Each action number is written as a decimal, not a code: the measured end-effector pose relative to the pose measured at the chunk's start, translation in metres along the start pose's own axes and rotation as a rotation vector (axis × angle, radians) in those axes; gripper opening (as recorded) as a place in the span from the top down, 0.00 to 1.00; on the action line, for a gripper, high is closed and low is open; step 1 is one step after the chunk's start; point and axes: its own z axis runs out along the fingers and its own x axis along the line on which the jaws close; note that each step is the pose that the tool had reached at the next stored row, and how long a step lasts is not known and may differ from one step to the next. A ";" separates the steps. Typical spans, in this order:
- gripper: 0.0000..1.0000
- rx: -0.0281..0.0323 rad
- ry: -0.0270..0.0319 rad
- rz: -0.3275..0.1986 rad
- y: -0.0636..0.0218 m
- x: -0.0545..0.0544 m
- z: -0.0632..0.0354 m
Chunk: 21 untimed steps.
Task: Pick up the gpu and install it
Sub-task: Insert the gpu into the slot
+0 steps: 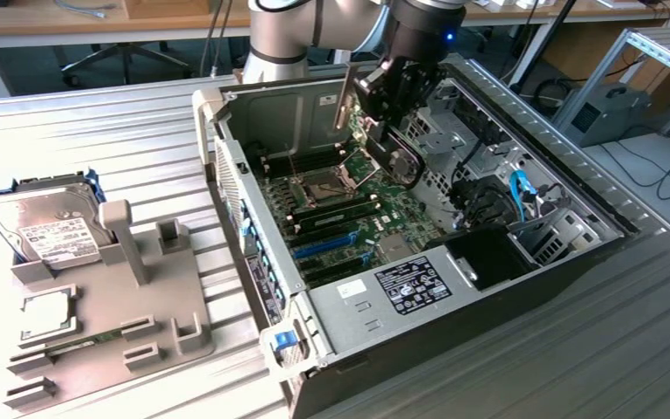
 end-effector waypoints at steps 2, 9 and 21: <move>0.74 0.0003 0.0002 -0.012 0.0000 0.000 0.0000; 0.74 0.0015 0.0009 -0.055 0.0000 0.000 0.0000; 0.74 0.0042 0.0025 -0.145 0.0000 0.000 0.0001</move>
